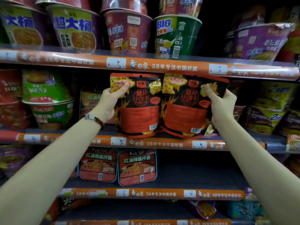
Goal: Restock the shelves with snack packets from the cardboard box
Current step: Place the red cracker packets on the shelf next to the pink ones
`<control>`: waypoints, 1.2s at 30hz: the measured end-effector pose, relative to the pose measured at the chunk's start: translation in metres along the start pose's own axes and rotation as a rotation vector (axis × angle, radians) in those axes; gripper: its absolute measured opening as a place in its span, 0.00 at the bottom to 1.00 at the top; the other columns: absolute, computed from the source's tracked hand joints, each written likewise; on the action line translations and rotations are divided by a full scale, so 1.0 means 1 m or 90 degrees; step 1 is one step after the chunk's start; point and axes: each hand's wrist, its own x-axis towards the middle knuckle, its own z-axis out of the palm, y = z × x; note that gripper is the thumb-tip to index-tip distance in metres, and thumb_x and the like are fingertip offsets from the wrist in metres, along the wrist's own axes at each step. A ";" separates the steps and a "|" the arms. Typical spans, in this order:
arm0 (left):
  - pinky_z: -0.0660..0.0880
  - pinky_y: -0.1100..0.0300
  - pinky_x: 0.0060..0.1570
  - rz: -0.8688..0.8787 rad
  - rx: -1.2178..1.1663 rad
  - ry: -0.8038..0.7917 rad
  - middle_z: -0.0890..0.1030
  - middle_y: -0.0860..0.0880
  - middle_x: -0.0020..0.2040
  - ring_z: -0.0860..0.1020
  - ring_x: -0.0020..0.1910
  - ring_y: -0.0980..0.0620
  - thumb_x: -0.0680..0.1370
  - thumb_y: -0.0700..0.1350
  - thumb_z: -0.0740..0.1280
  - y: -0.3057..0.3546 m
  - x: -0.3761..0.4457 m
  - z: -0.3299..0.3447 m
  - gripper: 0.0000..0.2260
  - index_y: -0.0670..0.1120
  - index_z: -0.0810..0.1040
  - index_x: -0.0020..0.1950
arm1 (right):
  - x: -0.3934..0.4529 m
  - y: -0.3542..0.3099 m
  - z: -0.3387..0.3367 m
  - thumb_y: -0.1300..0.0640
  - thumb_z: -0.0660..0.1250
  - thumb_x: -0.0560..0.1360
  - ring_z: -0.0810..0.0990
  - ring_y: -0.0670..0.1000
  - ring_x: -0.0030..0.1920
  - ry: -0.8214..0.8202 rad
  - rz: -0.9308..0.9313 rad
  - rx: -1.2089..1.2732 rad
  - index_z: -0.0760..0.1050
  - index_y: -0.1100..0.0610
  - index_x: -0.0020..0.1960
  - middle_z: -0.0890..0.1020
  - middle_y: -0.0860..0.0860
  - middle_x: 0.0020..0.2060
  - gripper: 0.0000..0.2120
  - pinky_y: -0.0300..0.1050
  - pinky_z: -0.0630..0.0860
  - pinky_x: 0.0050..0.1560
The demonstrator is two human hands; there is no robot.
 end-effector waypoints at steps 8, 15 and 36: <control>0.76 0.58 0.48 0.081 0.089 0.000 0.83 0.55 0.45 0.82 0.44 0.61 0.71 0.43 0.73 -0.029 -0.009 -0.005 0.07 0.53 0.80 0.45 | -0.019 0.025 0.013 0.53 0.76 0.70 0.84 0.45 0.45 -0.009 -0.039 -0.059 0.81 0.48 0.43 0.85 0.45 0.42 0.05 0.42 0.79 0.48; 0.74 0.62 0.52 -0.047 0.307 -0.226 0.83 0.62 0.48 0.80 0.49 0.65 0.54 0.53 0.79 -0.051 -0.021 -0.034 0.30 0.57 0.75 0.54 | -0.032 0.050 -0.004 0.58 0.78 0.66 0.81 0.46 0.48 -0.157 0.086 -0.091 0.76 0.51 0.53 0.82 0.45 0.47 0.18 0.44 0.77 0.47; 0.72 0.52 0.62 -0.043 0.327 -0.162 0.78 0.56 0.53 0.77 0.57 0.53 0.68 0.44 0.77 -0.090 0.010 0.007 0.23 0.54 0.72 0.59 | -0.033 0.050 -0.048 0.56 0.76 0.69 0.82 0.46 0.50 -0.125 0.097 -0.115 0.78 0.53 0.55 0.83 0.46 0.49 0.16 0.40 0.77 0.44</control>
